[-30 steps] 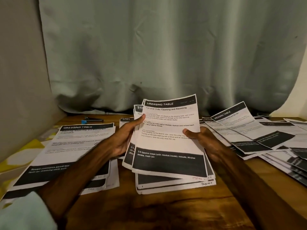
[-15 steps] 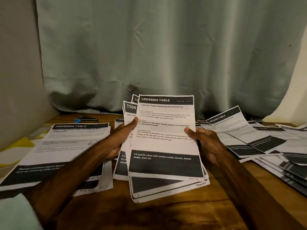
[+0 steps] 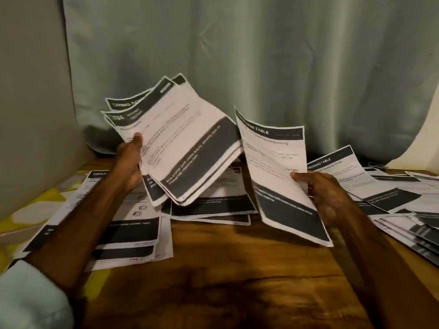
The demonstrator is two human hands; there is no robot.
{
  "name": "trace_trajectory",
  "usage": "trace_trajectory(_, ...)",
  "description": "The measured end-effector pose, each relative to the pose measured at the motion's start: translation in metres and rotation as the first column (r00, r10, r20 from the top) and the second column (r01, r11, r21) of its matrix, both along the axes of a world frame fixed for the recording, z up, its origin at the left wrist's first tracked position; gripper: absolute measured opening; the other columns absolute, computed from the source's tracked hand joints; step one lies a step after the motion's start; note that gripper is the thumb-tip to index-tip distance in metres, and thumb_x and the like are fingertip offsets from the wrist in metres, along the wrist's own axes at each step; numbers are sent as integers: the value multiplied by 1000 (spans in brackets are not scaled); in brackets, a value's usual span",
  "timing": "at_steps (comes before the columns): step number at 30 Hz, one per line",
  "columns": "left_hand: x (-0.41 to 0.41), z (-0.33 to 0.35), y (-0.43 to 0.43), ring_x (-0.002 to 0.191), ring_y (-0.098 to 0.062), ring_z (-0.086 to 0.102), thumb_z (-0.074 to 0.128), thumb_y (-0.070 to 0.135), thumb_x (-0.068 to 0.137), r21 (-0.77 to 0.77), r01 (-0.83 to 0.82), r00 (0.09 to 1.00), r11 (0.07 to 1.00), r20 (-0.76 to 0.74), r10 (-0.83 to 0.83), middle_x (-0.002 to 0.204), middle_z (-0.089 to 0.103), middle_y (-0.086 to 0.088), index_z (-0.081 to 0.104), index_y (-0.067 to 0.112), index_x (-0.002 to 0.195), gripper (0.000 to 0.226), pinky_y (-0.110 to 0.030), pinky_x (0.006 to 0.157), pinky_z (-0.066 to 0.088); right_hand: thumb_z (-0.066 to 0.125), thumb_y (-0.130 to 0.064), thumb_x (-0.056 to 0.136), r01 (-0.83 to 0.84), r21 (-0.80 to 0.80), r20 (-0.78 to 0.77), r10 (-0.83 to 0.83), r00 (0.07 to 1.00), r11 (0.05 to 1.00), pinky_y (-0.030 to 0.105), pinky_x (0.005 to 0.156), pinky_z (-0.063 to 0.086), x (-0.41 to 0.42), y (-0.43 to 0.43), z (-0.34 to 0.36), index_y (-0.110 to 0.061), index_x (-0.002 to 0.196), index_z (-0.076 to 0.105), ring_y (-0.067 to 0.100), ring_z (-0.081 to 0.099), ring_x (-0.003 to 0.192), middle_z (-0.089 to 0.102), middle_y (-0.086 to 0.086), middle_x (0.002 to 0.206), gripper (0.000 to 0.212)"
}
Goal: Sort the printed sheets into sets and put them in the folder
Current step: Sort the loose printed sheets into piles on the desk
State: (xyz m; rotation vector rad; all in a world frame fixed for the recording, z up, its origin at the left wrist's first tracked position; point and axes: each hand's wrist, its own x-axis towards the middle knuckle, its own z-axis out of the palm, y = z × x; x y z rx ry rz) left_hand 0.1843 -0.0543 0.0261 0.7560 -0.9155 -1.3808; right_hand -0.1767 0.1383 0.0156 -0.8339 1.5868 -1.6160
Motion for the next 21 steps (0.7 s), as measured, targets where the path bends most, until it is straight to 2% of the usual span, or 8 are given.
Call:
trace_trajectory(5, 18, -3, -12, 108, -24, 72, 42, 28, 109, 26, -55, 995, 998, -83, 57, 126, 71, -8, 52, 14, 141, 36, -49, 90, 58, 85, -31, 75, -34, 286, -381, 146, 913, 958, 39, 80, 52, 1, -1, -4, -12, 97, 74, 29, 68, 86, 74, 7, 87, 31)
trace_trajectory(7, 16, -3, -12, 110, -25, 71, 42, 28, 109, 31, -52, 995, 998, -89, 54, 129, 70, -9, 51, 13, 143, 37, -51, 96, 55, 91, -31, 65, -108, 346, -341, 232, 911, 932, 50, 99, 52, 1, -4, -8, -9, 95, 78, 37, 72, 93, 78, 11, 93, 39)
trace_trajectory(10, 8, -4, -7, 112, -26, 70, 42, 29, 109, 32, -19, 998, 999, -53, 20, 128, 70, -9, 53, 14, 141, 37, -51, 96, 55, 84, -12, 78, -266, 385, -231, 371, 899, 884, 53, 106, 50, 10, -6, -12, -3, 102, 77, 41, 71, 104, 76, 19, 104, 27)
trace_trajectory(13, -4, -6, 2, 108, -28, 72, 44, 29, 109, 53, 22, 1000, 998, 13, -23, 123, 72, -10, 57, 14, 137, 34, -49, 85, 59, 80, -17, 84, -364, 405, -182, 464, 867, 839, 52, 102, 52, 20, -8, -16, -1, 112, 75, 42, 70, 108, 75, 21, 110, 32)
trace_trajectory(15, -10, -10, 3, 105, -28, 72, 45, 29, 109, 76, 37, 998, 996, 43, -40, 121, 73, -10, 57, 15, 136, 33, -47, 78, 60, 79, -21, 86, -315, 367, -234, 415, 879, 875, 46, 95, 58, 24, -12, -19, -1, 109, 76, 37, 74, 98, 76, 19, 105, 30)
trace_trajectory(17, -13, -13, 4, 103, -28, 73, 46, 29, 108, 91, 54, 997, 994, 56, -59, 121, 73, -10, 57, 15, 136, 33, -46, 74, 60, 77, -16, 88, -253, 316, -257, 339, 905, 914, 32, 69, 63, 25, -14, -19, 1, 106, 75, 27, 77, 76, 78, 16, 92, 25)
trace_trajectory(19, -17, -14, 6, 101, -28, 73, 45, 29, 108, 103, 74, 996, 992, 49, -79, 122, 72, -11, 57, 14, 135, 32, -44, 74, 60, 75, -10, 89, -233, 269, -220, 295, 930, 935, 24, 51, 57, 28, -13, -17, 1, 101, 74, 21, 74, 60, 77, 14, 79, 17)
trace_trajectory(21, -18, -15, 7, 97, -26, 74, 45, 28, 109, 111, 76, 995, 991, 54, -83, 118, 73, -10, 58, 14, 132, 31, -42, 71, 60, 76, -8, 88, -253, 287, -172, 309, 935, 924, 28, 57, 60, 29, -14, -16, -1, 103, 73, 23, 76, 69, 78, 15, 88, 18)
